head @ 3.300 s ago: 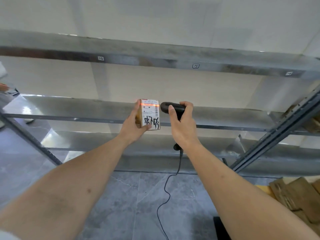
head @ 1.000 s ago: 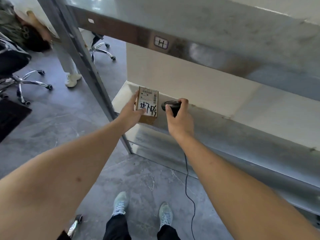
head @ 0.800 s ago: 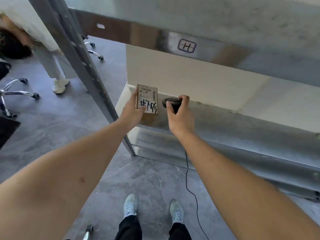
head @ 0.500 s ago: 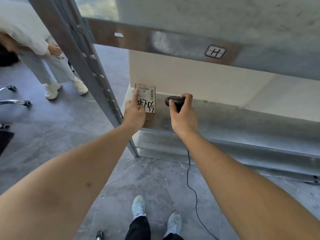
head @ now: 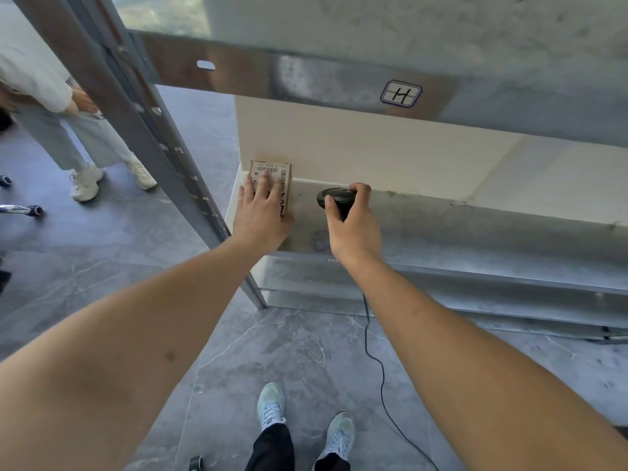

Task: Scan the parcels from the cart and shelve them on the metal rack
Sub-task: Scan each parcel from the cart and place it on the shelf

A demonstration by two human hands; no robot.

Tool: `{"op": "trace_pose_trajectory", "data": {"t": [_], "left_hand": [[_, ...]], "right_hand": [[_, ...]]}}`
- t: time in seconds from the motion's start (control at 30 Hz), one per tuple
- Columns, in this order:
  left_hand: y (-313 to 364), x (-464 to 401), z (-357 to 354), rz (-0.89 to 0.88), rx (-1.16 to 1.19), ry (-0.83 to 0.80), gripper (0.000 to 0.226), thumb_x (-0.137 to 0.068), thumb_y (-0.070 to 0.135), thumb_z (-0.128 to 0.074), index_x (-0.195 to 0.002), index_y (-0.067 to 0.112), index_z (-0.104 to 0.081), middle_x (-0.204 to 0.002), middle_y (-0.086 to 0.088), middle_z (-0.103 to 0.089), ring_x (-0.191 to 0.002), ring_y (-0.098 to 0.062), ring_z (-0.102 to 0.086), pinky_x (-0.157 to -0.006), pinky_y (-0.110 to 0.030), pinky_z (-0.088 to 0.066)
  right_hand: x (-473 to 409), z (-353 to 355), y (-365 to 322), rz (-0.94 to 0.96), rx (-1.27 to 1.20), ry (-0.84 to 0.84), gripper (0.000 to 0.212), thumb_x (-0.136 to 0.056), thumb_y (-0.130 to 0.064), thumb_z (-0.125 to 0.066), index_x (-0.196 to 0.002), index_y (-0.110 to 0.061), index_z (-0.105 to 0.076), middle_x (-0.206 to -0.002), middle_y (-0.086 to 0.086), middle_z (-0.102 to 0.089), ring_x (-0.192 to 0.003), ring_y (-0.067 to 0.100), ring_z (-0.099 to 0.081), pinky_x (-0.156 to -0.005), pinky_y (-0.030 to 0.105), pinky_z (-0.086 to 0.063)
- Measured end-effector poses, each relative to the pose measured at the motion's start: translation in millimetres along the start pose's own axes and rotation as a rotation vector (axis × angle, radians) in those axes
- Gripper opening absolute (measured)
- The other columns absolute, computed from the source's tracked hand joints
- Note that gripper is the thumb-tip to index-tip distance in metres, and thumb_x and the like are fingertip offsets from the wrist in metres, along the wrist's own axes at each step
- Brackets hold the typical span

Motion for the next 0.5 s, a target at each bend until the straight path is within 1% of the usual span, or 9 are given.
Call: {"op": "trace_pose_trajectory", "data": {"t": [0.1,0.2,0.27,0.33,0.43,0.5], "left_hand": [[-3.9,-7.4,0.4,-0.011,-0.015,-0.023,0.076,-0.106,0.037,-0.050,-0.167,0.012,-0.012,-0.175,-0.017,-0.002,-0.160,-0.045,0.005,-0.130,-0.052,0.003],[-1.0,-10.3,5.4,-0.026,-0.048,-0.034,0.081,-0.105,0.041,-0.051,-0.167,0.011,-0.010,-0.174,-0.020,-0.002,-0.159,-0.047,0.003,-0.130,-0.052,0.001],[8.6,-8.9,10.9,-0.068,-0.081,-0.038,0.084,-0.105,0.046,-0.051,-0.167,0.011,-0.006,-0.174,-0.021,-0.002,-0.160,-0.046,0.002,-0.131,-0.051,-0.001],[22.2,-4.4,16.3,-0.120,-0.110,-0.049,0.085,-0.104,0.049,-0.050,-0.167,0.013,-0.005,-0.175,-0.017,-0.002,-0.160,-0.044,0.001,-0.131,-0.051,-0.004],[46.1,2.8,23.9,-0.207,-0.127,-0.073,0.077,-0.105,0.049,-0.048,-0.166,0.015,-0.016,-0.175,-0.011,-0.008,-0.160,-0.041,-0.006,-0.130,-0.052,-0.009],[65.7,10.2,29.6,-0.287,-0.144,-0.077,0.068,-0.106,0.047,-0.046,-0.162,0.014,-0.027,-0.175,-0.009,-0.015,-0.160,-0.040,-0.011,-0.130,-0.053,-0.011]], "right_hand": [[0.8,4.1,4.7,-0.016,-0.003,0.018,0.042,-0.105,-0.049,-0.052,-0.136,-0.026,-0.037,-0.114,0.010,-0.069,-0.096,0.035,-0.067,-0.078,0.049,-0.058],[2.2,11.3,8.6,-0.033,-0.006,0.028,0.042,-0.106,-0.049,-0.051,-0.137,-0.025,-0.037,-0.114,0.008,-0.069,-0.096,0.034,-0.067,-0.078,0.046,-0.057],[4.1,19.6,10.0,-0.041,-0.003,0.045,0.043,-0.106,-0.050,-0.050,-0.139,-0.025,-0.037,-0.116,0.007,-0.069,-0.095,0.033,-0.067,-0.077,0.045,-0.057],[9.9,31.2,10.3,-0.031,-0.002,0.084,0.043,-0.106,-0.051,-0.050,-0.139,-0.026,-0.037,-0.116,0.007,-0.069,-0.094,0.032,-0.068,-0.077,0.046,-0.058],[19.5,48.3,10.9,-0.016,0.009,0.132,0.043,-0.106,-0.051,-0.048,-0.139,-0.026,-0.035,-0.114,0.007,-0.070,-0.094,0.032,-0.069,-0.075,0.046,-0.058],[28.5,63.5,13.5,-0.029,0.004,0.168,0.044,-0.107,-0.051,-0.048,-0.139,-0.026,-0.034,-0.115,0.008,-0.070,-0.096,0.033,-0.068,-0.078,0.047,-0.058]]}}
Point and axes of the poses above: each hand's wrist, its own x-axis away from the middle knuckle, its own z-axis out of the back of the hand, y = z × x, the point moved 5 cm from there along -x, towards the middle knuckle
